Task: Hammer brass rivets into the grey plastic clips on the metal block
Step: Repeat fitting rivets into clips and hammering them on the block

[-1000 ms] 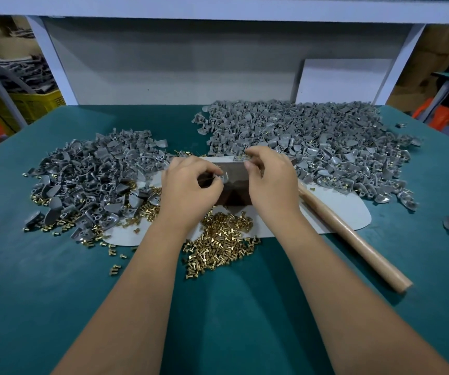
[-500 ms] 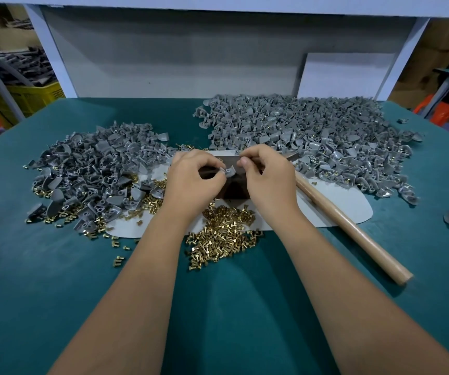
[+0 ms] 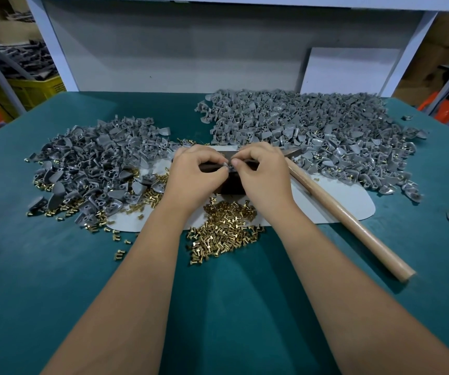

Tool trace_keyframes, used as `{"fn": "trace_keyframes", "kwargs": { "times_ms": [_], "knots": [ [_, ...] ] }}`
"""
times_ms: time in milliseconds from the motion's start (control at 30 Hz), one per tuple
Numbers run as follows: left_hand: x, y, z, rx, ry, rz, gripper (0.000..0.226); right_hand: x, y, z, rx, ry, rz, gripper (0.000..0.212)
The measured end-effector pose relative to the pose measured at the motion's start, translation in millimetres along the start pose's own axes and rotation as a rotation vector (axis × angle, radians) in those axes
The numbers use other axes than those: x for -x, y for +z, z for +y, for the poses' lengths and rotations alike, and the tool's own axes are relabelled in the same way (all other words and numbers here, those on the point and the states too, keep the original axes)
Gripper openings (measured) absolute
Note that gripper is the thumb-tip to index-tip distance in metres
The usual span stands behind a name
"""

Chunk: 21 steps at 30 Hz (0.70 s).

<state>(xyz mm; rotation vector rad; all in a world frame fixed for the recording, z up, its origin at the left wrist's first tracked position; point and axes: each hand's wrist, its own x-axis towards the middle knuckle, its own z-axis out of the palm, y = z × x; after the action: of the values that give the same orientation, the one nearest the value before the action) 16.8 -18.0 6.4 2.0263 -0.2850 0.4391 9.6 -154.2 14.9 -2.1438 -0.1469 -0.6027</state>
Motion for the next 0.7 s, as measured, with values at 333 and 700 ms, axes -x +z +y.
{"fn": "trace_keyframes", "kwargs": {
  "times_ms": [333,700],
  "knots": [
    [-2.0,0.0,0.3,0.046,-0.022,-0.007,0.015,1.1,0.3,-4.3,-0.026,0.041,0.000,0.007],
    [-0.9,-0.7,-0.5,0.054,-0.037,-0.016,0.015,-2.3,-4.6,-1.5,0.215,-0.105,-0.039,0.007]
  ]
}}
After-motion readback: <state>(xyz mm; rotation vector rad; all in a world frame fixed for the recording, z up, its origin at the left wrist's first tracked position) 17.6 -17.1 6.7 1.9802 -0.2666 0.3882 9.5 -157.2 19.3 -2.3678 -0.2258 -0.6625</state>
